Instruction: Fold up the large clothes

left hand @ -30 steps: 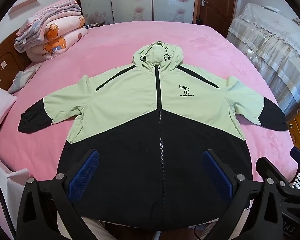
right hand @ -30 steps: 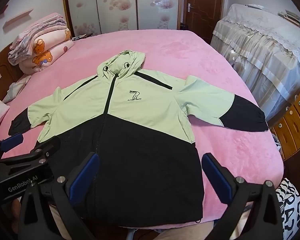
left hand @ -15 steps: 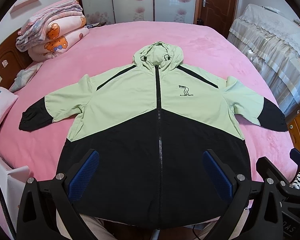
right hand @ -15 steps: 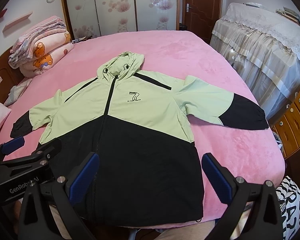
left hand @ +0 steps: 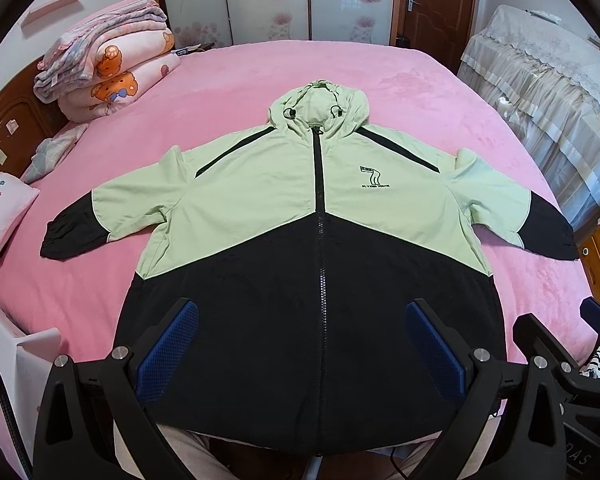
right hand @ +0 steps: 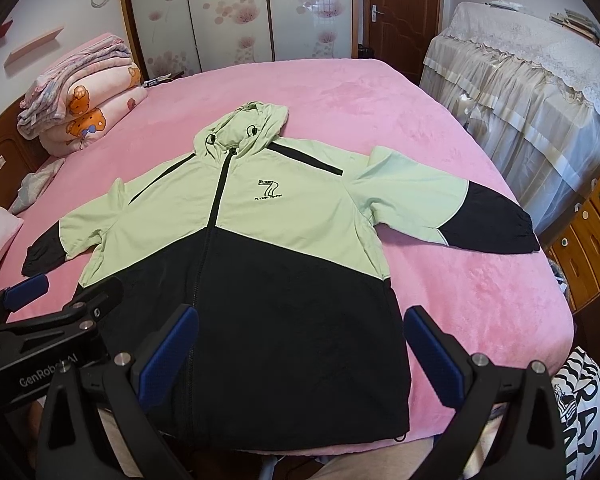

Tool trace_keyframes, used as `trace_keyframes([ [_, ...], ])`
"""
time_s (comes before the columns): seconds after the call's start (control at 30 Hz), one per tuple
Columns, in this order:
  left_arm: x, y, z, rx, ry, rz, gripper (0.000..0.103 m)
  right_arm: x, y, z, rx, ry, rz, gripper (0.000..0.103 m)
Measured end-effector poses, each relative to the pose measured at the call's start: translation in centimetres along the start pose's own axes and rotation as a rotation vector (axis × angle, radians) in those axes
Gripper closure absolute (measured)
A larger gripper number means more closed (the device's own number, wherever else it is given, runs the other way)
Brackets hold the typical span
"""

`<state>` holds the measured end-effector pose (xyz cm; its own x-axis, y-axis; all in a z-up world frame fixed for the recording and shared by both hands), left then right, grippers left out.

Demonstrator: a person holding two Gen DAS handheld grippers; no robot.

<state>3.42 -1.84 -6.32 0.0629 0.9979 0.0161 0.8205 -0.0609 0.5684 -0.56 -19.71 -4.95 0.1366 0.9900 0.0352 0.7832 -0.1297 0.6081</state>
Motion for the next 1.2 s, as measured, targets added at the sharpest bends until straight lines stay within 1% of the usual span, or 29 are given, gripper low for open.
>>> trace_keyframes([
  [0.47, 0.08, -0.19, 0.31, 0.016, 0.004, -0.006, 0.001, 0.19, -0.32, 0.31, 0.004, 0.007, 0.003, 0.000],
  [1.0, -0.04, -0.21, 0.29, 0.009, 0.012, 0.004, 0.001, 0.30, -0.63, 0.62, 0.004, 0.017, 0.015, 0.000],
  [1.2, -0.25, -0.31, 0.27, 0.009, 0.003, 0.002, 0.001, 0.23, -0.66, 0.66, 0.002, 0.022, 0.022, 0.000],
])
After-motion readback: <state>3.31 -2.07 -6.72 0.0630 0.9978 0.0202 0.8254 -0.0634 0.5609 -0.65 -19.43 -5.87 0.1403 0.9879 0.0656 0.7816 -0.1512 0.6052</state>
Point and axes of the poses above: each gripper's, at about its wrist camera, not at the fingertips, and z roughly the way its jaws point, x to its left, y to its top, the point moved 8 cm from there along z, roughly the way its jaws point
